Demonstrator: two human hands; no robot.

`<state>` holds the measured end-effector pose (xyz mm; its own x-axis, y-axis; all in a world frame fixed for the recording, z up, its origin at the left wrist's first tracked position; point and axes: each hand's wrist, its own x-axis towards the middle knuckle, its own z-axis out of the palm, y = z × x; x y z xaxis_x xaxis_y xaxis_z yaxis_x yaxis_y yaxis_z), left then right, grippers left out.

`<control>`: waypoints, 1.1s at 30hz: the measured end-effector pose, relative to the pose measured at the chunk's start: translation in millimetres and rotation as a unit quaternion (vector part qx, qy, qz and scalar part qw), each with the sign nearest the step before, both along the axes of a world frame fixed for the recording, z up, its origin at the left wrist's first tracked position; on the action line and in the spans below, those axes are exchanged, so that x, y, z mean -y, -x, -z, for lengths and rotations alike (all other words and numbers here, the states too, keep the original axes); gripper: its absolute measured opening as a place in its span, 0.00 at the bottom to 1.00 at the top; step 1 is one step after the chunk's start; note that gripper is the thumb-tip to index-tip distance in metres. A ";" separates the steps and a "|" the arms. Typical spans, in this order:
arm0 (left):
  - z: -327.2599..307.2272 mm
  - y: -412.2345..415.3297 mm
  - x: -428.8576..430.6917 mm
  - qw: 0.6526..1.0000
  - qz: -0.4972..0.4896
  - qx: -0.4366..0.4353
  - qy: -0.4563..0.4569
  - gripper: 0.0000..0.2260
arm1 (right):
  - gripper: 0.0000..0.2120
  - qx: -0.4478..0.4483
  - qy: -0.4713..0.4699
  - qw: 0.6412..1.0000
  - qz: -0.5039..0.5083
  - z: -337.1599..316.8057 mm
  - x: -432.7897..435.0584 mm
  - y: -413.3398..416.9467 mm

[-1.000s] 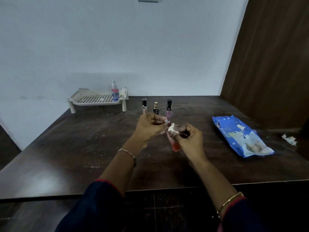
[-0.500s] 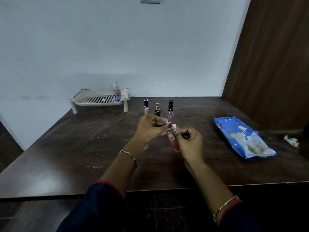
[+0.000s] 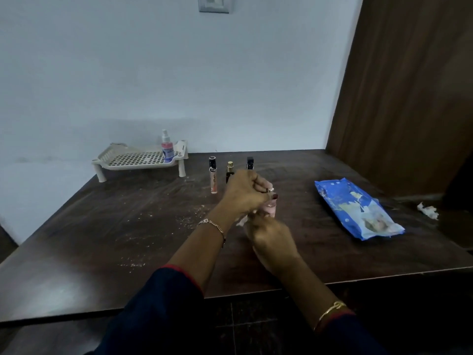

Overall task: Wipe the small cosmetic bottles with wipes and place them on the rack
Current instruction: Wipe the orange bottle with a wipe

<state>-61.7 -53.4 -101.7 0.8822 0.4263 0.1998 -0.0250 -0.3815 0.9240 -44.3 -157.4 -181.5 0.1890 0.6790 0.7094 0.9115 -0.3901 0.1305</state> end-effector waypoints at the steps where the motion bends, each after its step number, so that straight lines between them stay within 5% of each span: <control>1: 0.3 -3.0 2.2 1.000 -0.005 -0.003 -0.027 0.08 | 0.09 -0.026 0.011 1.000 0.000 3.4 2.4 2.2; 7: -11.5 3.3 -3.2 0.997 0.039 -0.047 -0.050 0.10 | 0.01 -0.274 -0.091 0.957 -0.013 -21.0 37.7 -6.5; 9: -20.4 9.3 -6.9 0.994 0.068 -0.072 -0.049 0.10 | 0.04 -0.328 -0.154 0.932 0.015 -23.4 48.4 -18.7; 14: -19.9 15.7 -15.4 0.993 0.061 -0.087 -0.059 0.07 | 0.03 -0.558 -0.329 0.761 -0.033 -29.0 44.7 -33.7; 16: -14.3 16.3 -13.9 0.994 0.045 -0.085 -0.053 0.08 | 0.05 -0.584 -0.337 0.737 -0.039 -33.0 36.1 -36.4; 21: -10.7 12.7 -4.9 0.997 0.020 -0.074 -0.018 0.06 | 0.08 -0.602 -0.285 0.744 -0.060 -41.8 17.3 -36.4; 33: 5.3 2.7 -4.4 0.999 -0.032 -0.028 -0.034 0.08 | 0.06 -0.332 -0.280 0.893 0.117 -18.7 13.7 -11.1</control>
<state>-64.4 -49.0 -107.0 0.8640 0.4701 0.1802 0.0536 -0.4419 0.8955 -33.2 -171.1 -162.8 0.7844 0.1391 0.6044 0.6004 -0.4147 -0.6838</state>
